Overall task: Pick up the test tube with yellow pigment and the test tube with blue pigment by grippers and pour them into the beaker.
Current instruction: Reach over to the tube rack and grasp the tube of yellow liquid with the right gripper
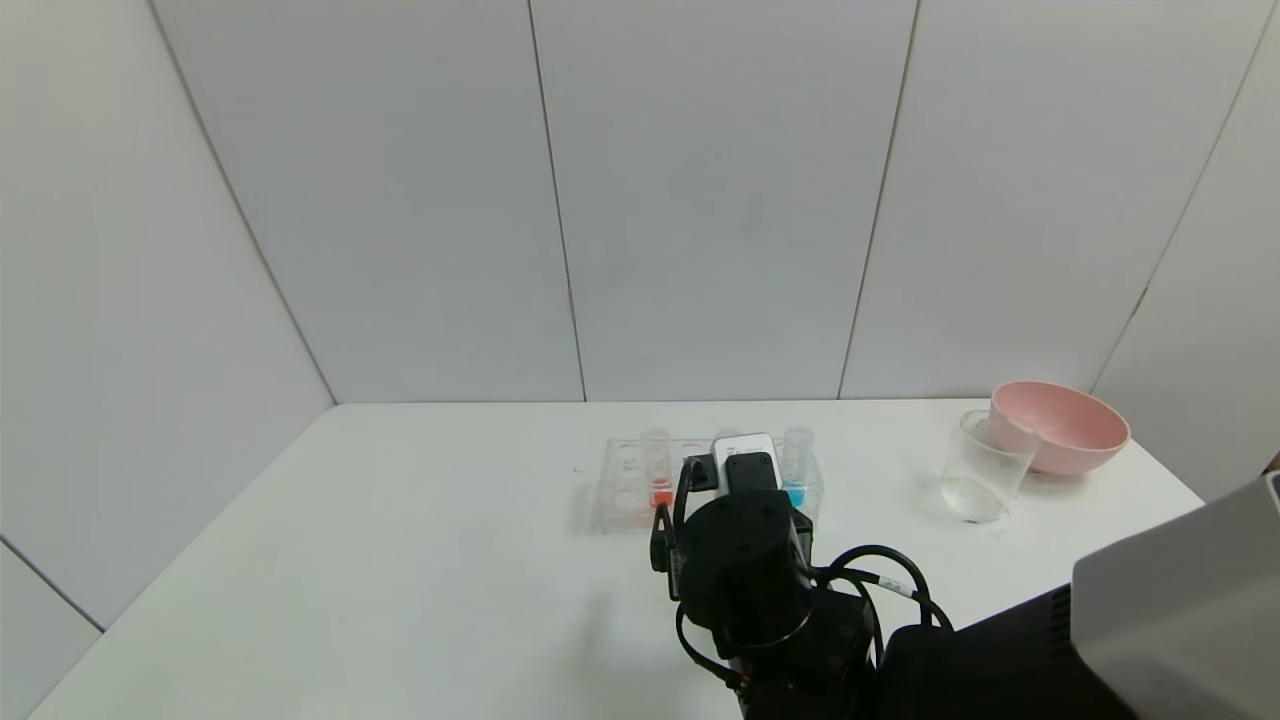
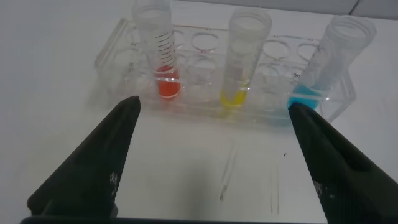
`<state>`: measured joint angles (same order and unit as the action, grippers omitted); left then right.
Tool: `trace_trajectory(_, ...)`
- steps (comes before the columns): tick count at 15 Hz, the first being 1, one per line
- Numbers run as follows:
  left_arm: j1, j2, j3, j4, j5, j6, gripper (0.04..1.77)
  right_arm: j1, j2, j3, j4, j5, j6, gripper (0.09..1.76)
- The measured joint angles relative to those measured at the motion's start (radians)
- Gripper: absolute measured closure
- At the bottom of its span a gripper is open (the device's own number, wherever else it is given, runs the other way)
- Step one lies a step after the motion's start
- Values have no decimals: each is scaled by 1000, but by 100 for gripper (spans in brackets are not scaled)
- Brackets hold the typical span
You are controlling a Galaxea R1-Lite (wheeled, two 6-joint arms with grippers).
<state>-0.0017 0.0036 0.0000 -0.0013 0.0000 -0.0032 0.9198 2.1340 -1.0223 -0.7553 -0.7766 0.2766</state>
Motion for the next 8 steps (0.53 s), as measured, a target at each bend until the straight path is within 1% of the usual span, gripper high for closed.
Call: trace_trajectory(8,0,0,0,0,0,0,5,-89,106,-153,2,62,-59,14)
